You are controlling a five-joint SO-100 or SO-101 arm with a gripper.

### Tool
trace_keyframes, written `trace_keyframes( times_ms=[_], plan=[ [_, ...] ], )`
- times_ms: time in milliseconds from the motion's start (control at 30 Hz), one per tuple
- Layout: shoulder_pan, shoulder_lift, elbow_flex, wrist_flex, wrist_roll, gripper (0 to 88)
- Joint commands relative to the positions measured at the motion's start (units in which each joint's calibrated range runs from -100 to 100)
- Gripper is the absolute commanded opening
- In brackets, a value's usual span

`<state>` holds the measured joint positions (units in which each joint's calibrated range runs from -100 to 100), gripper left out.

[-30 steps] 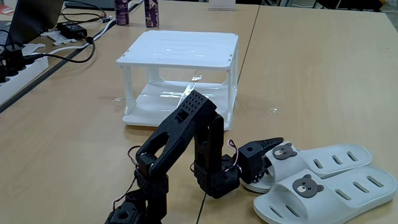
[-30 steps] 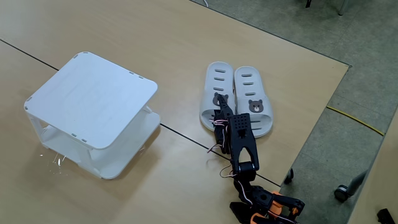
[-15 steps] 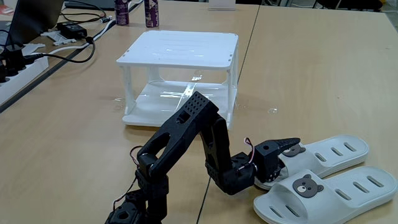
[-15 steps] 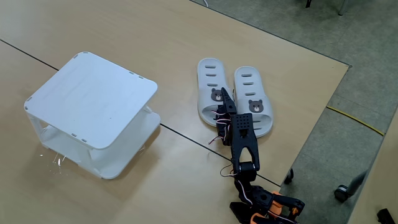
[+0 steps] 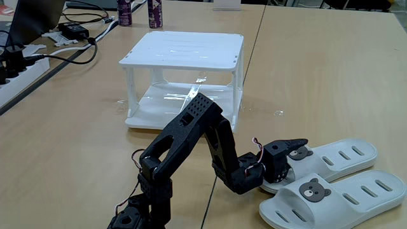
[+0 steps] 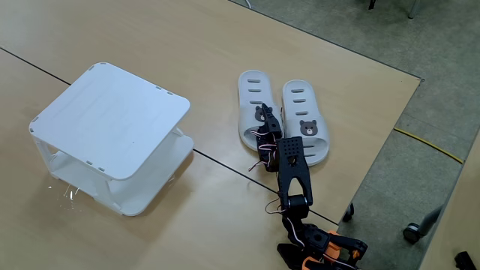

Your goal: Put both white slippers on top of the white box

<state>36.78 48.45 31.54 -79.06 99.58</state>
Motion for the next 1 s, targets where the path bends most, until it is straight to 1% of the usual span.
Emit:
trace_keyframes(
  times_ms=[0, 133, 200, 267, 433, 500, 567, 800, 967],
  plan=[
    [0.1, -3.4, -1.3, 0.1, 0.4, 0.8],
    [0.1, -6.9, -1.4, 0.2, 0.4, 0.8],
    [0.1, -13.1, -1.3, 5.6, 0.4, 0.8],
    [0.1, -21.5, -1.4, 15.0, 0.4, 0.8],
    [0.1, -45.6, -4.2, 46.4, 0.4, 0.8],
    [0.1, -52.0, -5.1, 52.1, 0.4, 0.8],
    [0.1, -57.8, -5.0, 53.9, 0.4, 0.8],
    [0.2, -76.6, -4.2, 54.0, 0.4, 0.8],
    [0.3, -87.6, -3.8, 63.4, 0.4, 0.8]
  ],
)
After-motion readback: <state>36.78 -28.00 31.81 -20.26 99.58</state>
